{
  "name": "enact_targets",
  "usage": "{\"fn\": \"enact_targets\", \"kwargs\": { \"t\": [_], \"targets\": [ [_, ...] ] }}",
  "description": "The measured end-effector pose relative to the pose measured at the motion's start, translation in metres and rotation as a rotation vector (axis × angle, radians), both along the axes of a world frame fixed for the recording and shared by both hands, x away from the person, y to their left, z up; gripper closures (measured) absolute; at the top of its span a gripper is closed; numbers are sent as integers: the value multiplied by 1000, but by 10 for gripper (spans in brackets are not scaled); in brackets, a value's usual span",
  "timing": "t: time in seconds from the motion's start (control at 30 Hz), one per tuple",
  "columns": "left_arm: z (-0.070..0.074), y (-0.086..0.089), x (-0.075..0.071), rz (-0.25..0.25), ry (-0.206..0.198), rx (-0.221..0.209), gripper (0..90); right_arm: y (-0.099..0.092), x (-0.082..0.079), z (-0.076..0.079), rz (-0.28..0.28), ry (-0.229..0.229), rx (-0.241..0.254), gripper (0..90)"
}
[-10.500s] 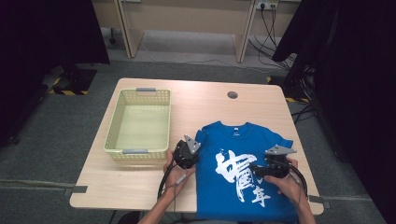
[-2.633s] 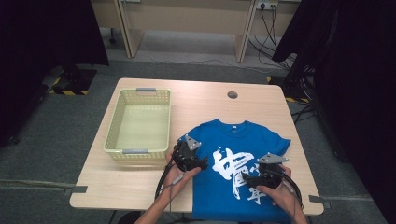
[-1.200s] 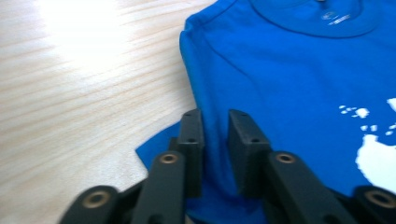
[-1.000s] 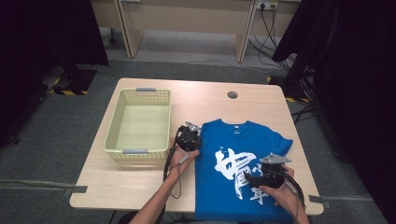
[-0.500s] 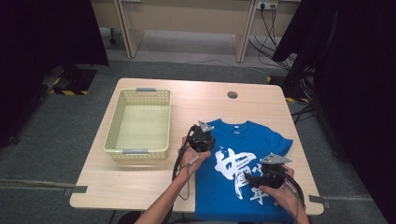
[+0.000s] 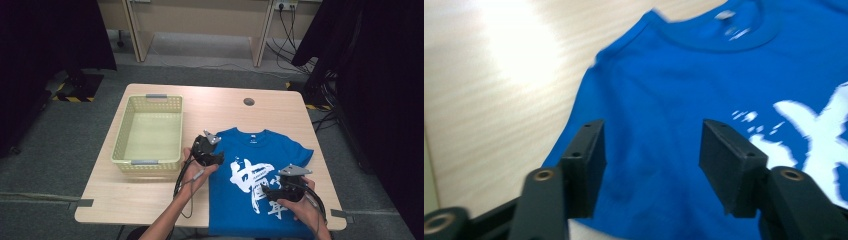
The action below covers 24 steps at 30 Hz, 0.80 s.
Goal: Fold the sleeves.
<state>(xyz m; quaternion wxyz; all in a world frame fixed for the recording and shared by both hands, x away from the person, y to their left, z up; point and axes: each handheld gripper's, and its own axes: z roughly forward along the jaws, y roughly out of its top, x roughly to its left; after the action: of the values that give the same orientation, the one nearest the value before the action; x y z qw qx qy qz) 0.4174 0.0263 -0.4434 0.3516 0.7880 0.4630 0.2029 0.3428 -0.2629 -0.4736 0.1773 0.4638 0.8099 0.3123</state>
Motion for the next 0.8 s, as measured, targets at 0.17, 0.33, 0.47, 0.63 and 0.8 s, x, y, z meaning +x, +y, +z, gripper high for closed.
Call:
{"fn": "enact_targets", "kwargs": {
  "t": [0.17,0.33,0.47,0.63,0.8],
  "targets": [
    [-15,7,8,62,53,23,343,0,0,0,0,0,0,127],
    [-28,10,14,112,90,21,225,0,0,0,0,-1,1,127],
    [-30,9,15,116,77,30,188,0,0,0,-1,-2,1,126],
    [-28,8,12,78,49,26,333,0,0,0,-2,0,0,126],
    [-28,2,9,8,26,19,656,0,0,0,-4,-3,-1,126]
  ]
}}
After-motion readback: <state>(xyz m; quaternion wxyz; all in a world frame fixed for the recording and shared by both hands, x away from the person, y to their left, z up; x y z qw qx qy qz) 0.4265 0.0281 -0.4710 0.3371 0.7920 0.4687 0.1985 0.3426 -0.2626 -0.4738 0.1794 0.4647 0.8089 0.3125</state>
